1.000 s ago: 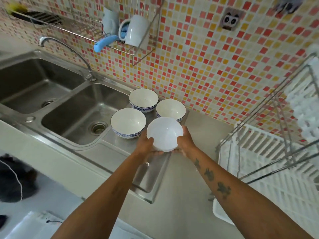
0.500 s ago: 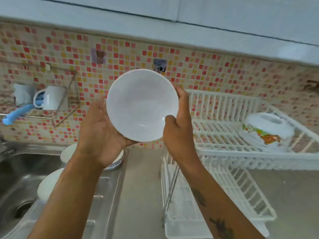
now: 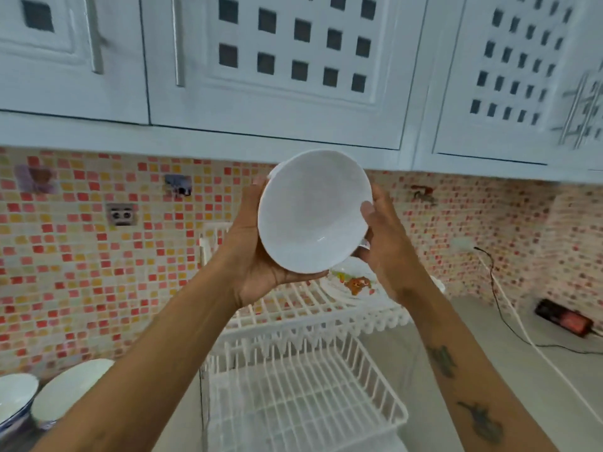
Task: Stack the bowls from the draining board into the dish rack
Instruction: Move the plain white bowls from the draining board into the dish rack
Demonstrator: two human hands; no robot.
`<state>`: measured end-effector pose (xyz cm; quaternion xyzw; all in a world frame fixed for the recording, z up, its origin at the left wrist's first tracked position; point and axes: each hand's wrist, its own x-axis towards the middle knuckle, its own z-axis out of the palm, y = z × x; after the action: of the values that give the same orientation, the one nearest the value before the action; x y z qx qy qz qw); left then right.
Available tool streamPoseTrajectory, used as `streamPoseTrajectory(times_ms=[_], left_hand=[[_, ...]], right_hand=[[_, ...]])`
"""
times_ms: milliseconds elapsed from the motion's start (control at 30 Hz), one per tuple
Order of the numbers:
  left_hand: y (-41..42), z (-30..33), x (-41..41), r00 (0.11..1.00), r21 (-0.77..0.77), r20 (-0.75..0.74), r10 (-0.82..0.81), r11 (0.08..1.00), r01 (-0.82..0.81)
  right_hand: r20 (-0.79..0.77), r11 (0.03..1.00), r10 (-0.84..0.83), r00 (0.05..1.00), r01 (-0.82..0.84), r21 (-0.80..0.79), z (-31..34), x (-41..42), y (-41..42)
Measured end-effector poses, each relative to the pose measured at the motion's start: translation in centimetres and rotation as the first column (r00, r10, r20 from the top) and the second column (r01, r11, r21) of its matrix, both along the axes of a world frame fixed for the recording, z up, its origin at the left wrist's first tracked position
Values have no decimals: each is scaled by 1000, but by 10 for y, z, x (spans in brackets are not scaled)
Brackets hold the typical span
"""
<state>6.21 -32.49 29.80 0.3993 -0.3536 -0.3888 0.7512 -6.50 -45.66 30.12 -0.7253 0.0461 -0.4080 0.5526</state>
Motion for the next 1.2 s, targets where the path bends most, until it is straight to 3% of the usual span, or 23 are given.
streamPoseTrajectory(times_ms=[133,267,333,567,667,933,1200], left_hand=[[-44,7,-7,924,78,288,250,956,-283],[-87,-5,-12,615,-143,635,467,853,-501],[-106,-13,-11,518,-190,712,474,841,-507],[-155,-33,4,380,-84,865,329,840,-536],[-164,-44,8,284,-77,914,290,810,-581],[-185,-55,7,244,66,965,101,801,-594],[-186,-63,11,266,144,964,16,808,-571]], right_hand=[[-73,989,14,997,-3,147,9,-10,-58],[-214,980,33,976,10,199,9,0,-98],[-259,979,31,965,22,201,10,4,-108],[-372,951,-264,890,304,52,-5,19,-131],[-407,944,-286,867,328,35,-19,26,-142],[-436,924,-303,847,373,82,-44,38,-165],[-555,919,-364,748,385,-85,-52,52,-177]])
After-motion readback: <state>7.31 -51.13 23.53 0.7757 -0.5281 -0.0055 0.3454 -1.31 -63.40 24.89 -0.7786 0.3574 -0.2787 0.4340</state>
